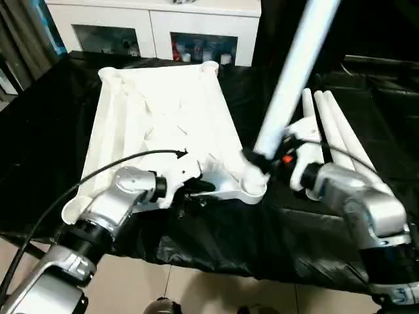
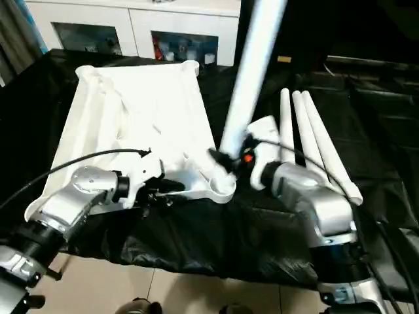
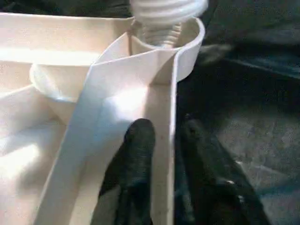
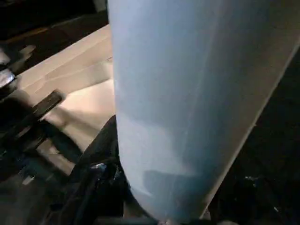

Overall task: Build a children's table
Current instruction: Insert table leg to table base

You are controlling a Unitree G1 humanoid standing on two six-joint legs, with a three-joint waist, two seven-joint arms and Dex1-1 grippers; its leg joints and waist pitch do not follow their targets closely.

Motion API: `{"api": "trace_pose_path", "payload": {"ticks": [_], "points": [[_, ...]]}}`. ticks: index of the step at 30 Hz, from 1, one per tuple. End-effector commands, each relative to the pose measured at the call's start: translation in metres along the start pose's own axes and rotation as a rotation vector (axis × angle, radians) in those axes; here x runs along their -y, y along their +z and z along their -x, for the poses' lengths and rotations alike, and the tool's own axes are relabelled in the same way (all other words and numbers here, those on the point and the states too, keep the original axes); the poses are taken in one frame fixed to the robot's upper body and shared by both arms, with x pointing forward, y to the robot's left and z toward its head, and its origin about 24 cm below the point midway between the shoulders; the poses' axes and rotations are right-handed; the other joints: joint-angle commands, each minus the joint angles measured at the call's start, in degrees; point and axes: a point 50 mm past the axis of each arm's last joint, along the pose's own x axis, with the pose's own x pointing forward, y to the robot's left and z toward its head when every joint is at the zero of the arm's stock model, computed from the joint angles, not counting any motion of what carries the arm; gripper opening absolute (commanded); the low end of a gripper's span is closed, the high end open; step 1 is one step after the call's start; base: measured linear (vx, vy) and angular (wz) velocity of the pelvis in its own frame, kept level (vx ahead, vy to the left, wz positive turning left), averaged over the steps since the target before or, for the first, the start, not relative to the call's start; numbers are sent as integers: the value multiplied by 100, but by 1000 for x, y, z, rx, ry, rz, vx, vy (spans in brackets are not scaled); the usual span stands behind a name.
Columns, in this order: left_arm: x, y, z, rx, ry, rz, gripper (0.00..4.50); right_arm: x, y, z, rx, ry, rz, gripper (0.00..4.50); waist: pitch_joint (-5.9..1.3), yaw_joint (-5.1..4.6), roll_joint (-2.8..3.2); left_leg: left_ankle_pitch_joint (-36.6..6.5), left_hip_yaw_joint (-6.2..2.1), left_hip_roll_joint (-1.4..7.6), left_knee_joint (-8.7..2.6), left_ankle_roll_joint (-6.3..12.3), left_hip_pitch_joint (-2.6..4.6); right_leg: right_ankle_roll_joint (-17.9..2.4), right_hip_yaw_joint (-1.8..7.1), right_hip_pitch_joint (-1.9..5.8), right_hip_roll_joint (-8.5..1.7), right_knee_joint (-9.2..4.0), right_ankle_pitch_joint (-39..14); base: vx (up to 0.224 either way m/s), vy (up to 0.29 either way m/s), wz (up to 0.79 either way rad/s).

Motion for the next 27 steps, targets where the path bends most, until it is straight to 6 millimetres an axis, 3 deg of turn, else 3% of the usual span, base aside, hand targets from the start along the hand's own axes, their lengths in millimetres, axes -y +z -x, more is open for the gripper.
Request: {"api": "trace_pose_path", "payload": {"ticks": [1, 8, 9, 10, 16, 18, 23, 27], "points": [[-1, -1, 2, -11, -2, -6, 80, -4, 4, 2, 6, 26, 30, 190, -355, -1, -72, -1057, -128, 389, -478, 11, 137, -1321, 251, 225, -491, -438, -1194, 0, 0, 0], [1, -3, 2, -44, -59, -35, 26, -5, -1, 3, -14, 26, 37, 190, -340, 0, -41, -1094, -135, 390, -499, -32, 141, -1301, 257, 215, -489, -457, -1167, 0, 0, 0], [2, -3, 2, -54, -72, -41, 13, -5, -2, 3, -15, 26, 37, 190, -345, 1, -46, -1049, -134, 386, -499, -26, 140, -1316, 254, 222, -486, -445, -1065, 0, 0, 0], [2, -4, 2, -64, -80, -50, 5, -5, -2, 3, -15, 25, 37, 190, -358, 10, -8, -983, -137, 385, -495, -15, 140, -1346, 252, 233, -494, -429, -940, 0, 0, 0], [2, -7, 0, -104, -103, -79, 0, -2, -2, 2, -16, 15, 43, 190, -392, 16, -13, -649, -111, 390, -479, 143, 145, -1560, 238, 269, -482, -378, -177, 0, 0, 0], [2, -7, 0, -109, -106, -84, 0, -1, -3, 2, -16, 14, 42, 190, -380, 21, -9, -725, -109, 393, -484, 144, 148, -1576, 238, 268, -486, -395, -272, 0, 0, 0], [2, -7, -2, -145, -133, -120, 0, -2, -7, -1, -34, 33, 35, 190, -354, 21, -3, -1169, -124, 408, -519, -54, 174, -1482, 254, 257, -506, -456, -961, 0, 0, 0], [2, -8, -4, -160, -143, -126, 0, -4, -13, -2, -64, 50, 32, 190, -379, 25, 0, -1024, -122, 409, -511, -47, 172, -1506, 252, 260, -499, -428, -692, 0, 0, 0]]}}
